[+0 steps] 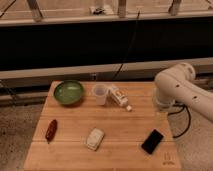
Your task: Place the white sponge in the ceramic cup
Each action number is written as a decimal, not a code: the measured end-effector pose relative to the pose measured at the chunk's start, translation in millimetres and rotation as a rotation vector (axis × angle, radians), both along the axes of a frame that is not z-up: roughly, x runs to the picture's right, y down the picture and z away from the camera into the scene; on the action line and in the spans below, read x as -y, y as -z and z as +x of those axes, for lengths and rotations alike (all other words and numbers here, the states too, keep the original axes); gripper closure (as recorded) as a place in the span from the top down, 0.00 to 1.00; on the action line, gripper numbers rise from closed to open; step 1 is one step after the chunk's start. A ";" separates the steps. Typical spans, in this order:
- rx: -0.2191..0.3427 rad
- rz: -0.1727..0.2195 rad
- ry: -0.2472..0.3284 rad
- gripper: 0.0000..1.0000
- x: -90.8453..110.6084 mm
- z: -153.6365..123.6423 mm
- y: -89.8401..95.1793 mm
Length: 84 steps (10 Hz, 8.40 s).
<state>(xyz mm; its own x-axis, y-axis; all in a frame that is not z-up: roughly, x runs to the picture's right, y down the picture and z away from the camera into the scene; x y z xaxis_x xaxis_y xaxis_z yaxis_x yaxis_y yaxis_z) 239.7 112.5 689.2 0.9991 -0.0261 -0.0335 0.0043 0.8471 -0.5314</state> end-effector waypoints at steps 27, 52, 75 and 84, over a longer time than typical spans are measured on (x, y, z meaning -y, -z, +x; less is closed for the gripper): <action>0.377 -0.064 0.594 0.80 -51.3 -163.0 -16.4; 0.785 -0.118 0.993 0.80 -156.3 -283.0 -59.4; 0.830 -0.180 1.031 0.73 -180.5 -281.7 -76.3; 0.846 -0.197 1.039 0.09 -184.2 -276.5 -80.1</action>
